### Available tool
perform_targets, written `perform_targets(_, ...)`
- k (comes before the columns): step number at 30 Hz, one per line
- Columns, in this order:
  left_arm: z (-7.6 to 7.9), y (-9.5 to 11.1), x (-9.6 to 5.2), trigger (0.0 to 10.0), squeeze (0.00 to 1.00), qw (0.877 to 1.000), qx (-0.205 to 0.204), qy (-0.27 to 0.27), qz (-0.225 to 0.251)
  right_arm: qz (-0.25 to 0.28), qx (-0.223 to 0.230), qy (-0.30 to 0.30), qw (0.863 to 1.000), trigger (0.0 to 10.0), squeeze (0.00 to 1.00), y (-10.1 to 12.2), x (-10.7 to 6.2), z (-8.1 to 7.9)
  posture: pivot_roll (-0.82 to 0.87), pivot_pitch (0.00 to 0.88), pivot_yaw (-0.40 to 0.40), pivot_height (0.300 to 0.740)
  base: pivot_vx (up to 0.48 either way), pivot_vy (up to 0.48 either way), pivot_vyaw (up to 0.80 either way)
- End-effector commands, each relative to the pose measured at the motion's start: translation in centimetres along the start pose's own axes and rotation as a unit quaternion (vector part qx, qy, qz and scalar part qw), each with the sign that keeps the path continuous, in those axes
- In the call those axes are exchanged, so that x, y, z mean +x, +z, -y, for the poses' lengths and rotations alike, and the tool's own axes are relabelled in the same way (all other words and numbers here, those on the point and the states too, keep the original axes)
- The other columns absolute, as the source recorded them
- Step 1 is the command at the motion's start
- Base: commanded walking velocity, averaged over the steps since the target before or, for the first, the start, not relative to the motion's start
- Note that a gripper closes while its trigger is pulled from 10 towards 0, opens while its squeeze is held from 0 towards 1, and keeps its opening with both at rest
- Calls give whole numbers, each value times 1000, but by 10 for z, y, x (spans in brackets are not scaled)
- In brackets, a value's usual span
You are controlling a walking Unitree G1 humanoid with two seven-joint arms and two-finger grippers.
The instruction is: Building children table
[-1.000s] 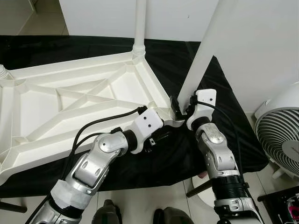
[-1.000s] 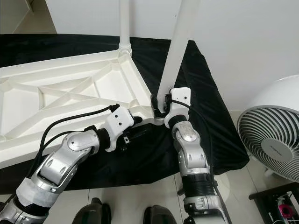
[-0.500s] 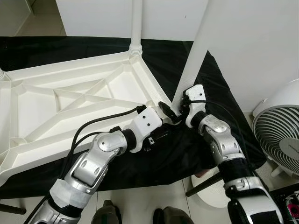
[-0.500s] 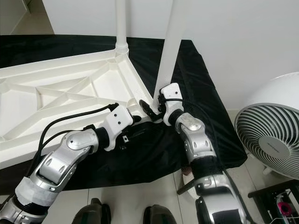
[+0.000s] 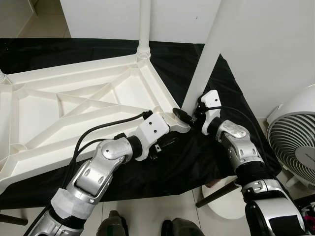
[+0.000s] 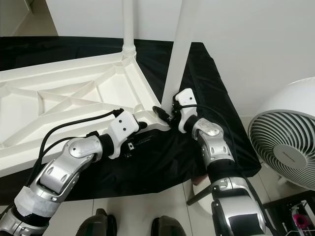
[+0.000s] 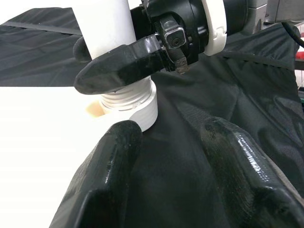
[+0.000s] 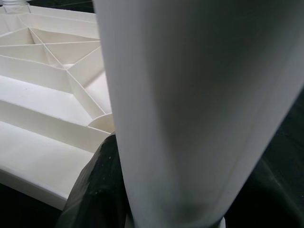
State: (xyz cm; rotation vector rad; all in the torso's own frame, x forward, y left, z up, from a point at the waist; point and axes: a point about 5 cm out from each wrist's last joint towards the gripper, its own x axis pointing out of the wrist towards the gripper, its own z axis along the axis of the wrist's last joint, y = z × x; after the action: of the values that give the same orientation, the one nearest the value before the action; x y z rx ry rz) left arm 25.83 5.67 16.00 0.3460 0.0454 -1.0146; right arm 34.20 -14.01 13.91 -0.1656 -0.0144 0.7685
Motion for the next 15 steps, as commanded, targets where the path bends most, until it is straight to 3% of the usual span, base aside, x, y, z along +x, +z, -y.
perform_targets(1,-1,2,-1,10000,0,1000,4,0,-2,-25,15,0,1000,0,0,-17,-2,-7,23,38,-37,740,0,0,0)
perform_targets(9,0,2,-1,10000,0,1000,3,-1,-2,-11,32,-43,999,0,0,-18,-4,-13,16,39,-36,740,0,0,0)
perform_targets(13,1,1,0,10000,0,1000,3,-2,-2,-2,52,-90,995,0,0,-15,-4,-17,15,37,-39,740,0,0,0)
perform_targets(15,2,1,0,10000,0,1000,2,-3,-2,-7,94,-153,984,0,0,-15,-4,-22,14,36,-42,740,0,0,0)
